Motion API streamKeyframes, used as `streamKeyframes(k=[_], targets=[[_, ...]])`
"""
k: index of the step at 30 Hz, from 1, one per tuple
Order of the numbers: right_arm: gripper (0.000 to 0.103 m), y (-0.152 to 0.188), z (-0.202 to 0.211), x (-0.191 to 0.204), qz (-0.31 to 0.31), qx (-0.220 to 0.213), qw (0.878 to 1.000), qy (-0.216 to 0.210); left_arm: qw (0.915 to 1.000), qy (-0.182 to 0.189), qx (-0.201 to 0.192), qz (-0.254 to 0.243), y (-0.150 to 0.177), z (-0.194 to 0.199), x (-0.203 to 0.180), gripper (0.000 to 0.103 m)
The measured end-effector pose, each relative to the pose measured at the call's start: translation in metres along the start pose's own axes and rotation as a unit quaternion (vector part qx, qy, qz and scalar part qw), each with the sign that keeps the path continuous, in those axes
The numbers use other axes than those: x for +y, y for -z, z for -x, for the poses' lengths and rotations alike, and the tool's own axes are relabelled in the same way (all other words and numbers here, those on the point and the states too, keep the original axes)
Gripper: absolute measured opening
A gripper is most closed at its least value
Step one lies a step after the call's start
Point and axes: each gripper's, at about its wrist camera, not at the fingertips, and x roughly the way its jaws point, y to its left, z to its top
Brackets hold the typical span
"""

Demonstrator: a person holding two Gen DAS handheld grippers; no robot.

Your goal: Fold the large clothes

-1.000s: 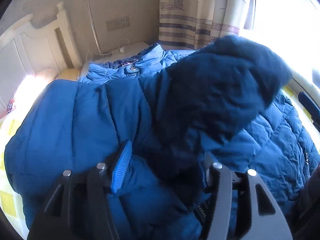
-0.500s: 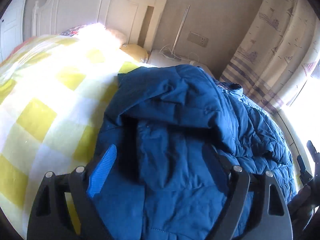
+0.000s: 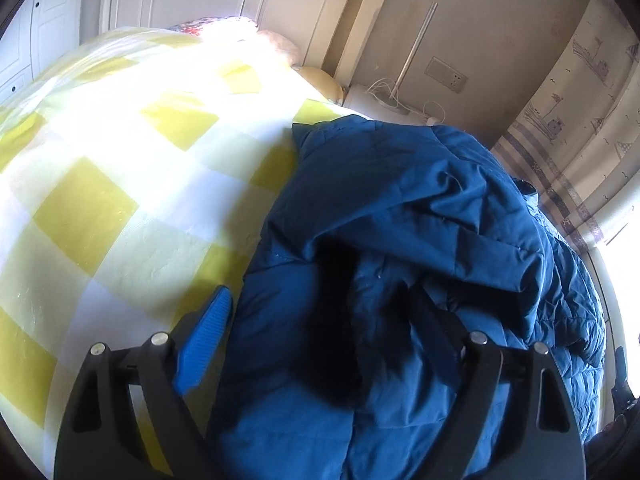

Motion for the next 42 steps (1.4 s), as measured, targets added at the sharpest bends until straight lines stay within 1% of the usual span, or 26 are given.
streamKeyframes(k=[1, 3, 5, 6, 8, 10, 12, 14, 15, 17, 19, 20, 21, 24, 26, 27, 28, 29, 31, 32, 34, 36, 37, 39, 40, 42], targets=[[0.080, 0.000, -0.003, 0.003, -0.005, 0.024, 0.999, -0.024, 1.0000, -0.001, 0.000, -0.001, 0.000, -0.001, -0.001, 0.088], [0.075, 0.004, -0.004, 0.010, -0.021, 0.058, 0.997, -0.049, 1.0000, 0.003, -0.001, 0.002, 0.001, 0.000, 0.000, 0.088], [0.074, 0.010, -0.006, 0.017, -0.038, 0.087, 0.992, -0.080, 0.9999, 0.008, -0.004, 0.007, 0.001, 0.001, 0.001, 0.088], [0.074, 0.013, -0.008, 0.020, -0.040, 0.099, 0.991, -0.085, 0.9999, 0.010, -0.005, 0.009, 0.001, 0.000, 0.000, 0.088], [0.074, 0.020, -0.020, 0.027, -0.039, 0.133, 0.987, -0.082, 0.9999, 0.011, -0.006, 0.011, 0.002, 0.001, 0.002, 0.088], [0.071, 0.024, -0.033, 0.028, -0.045, 0.154, 0.984, -0.071, 0.9998, 0.012, -0.007, 0.012, 0.002, 0.002, 0.002, 0.088], [0.070, 0.025, -0.043, 0.023, -0.061, 0.162, 0.984, -0.042, 0.9998, 0.014, -0.008, 0.015, 0.002, 0.002, 0.003, 0.088], [0.070, 0.027, -0.052, 0.012, -0.096, 0.181, 0.979, -0.012, 0.9997, 0.017, -0.009, 0.018, 0.003, 0.003, 0.006, 0.088], [0.067, 0.029, -0.054, 0.008, -0.108, 0.183, 0.977, -0.008, 0.9996, 0.019, -0.010, 0.019, 0.003, 0.003, 0.007, 0.088], [0.066, 0.028, -0.051, 0.007, -0.110, 0.172, 0.979, -0.004, 0.9996, 0.020, -0.010, 0.019, 0.003, 0.004, 0.010, 0.088], [0.066, 0.024, -0.045, 0.004, -0.110, 0.144, 0.983, 0.006, 0.9995, 0.021, -0.010, 0.019, 0.003, 0.004, 0.010, 0.088], [0.066, 0.021, -0.043, 0.002, -0.116, 0.129, 0.985, 0.005, 0.9996, 0.021, -0.010, 0.019, 0.003, 0.005, 0.010, 0.088], [0.066, 0.019, -0.044, 0.001, -0.118, 0.123, 0.985, 0.000, 0.9995, 0.021, -0.010, 0.019, 0.003, 0.005, 0.010, 0.088], [0.066, 0.018, -0.058, 0.000, -0.117, 0.143, 0.983, -0.005, 0.9995, 0.023, -0.010, 0.020, 0.003, 0.005, 0.010, 0.089], [0.061, 0.015, -0.063, 0.004, -0.103, 0.142, 0.984, -0.003, 0.9994, 0.024, -0.011, 0.021, 0.003, 0.006, 0.011, 0.089], [0.052, 0.014, -0.067, 0.004, -0.103, 0.142, 0.984, -0.003, 0.9994, 0.024, -0.011, 0.021, 0.003, 0.006, 0.011, 0.089], [0.038, 0.012, -0.070, 0.004, -0.102, 0.144, 0.984, 0.000, 0.9994, 0.024, -0.011, 0.021, 0.003, 0.006, 0.011, 0.089], [0.033, 0.008, -0.069, 0.009, -0.086, 0.140, 0.986, 0.008, 0.9994, 0.025, -0.011, 0.021, 0.003, 0.006, 0.011, 0.089], [0.026, -0.004, -0.060, 0.032, -0.013, 0.108, 0.994, 0.006, 0.9994, 0.025, -0.011, 0.021, 0.003, 0.006, 0.011, 0.089], [0.025, -0.011, -0.053, 0.044, 0.023, 0.092, 0.996, 0.000, 0.9994, 0.025, -0.011, 0.021, 0.003, 0.006, 0.011, 0.089], [0.024, -0.029, -0.035, 0.059, 0.070, 0.052, 0.996, -0.003, 0.9994, 0.024, -0.011, 0.021, 0.003, 0.006, 0.011, 0.089], [0.024, -0.045, -0.017, 0.057, 0.089, 0.021, 0.996, -0.004, 0.9994, 0.025, -0.011, 0.021, 0.003, 0.006, 0.011, 0.089], [0.024, -0.049, -0.012, 0.052, 0.092, 0.018, 0.996, -0.003, 0.9994, 0.025, -0.011, 0.021, 0.003, 0.006, 0.011, 0.089], [0.024, -0.051, -0.016, 0.033, 0.086, 0.038, 0.995, 0.014, 0.9994, 0.025, -0.011, 0.021, 0.003, 0.006, 0.011, 0.089], [0.024, -0.047, -0.022, 0.021, 0.075, 0.054, 0.995, 0.023, 0.9994, 0.025, -0.010, 0.021, 0.003, 0.006, 0.011, 0.089], [0.024, -0.034, -0.041, -0.003, 0.044, 0.106, 0.993, 0.037, 0.9994, 0.025, -0.010, 0.020, 0.002, 0.006, 0.012, 0.089]])
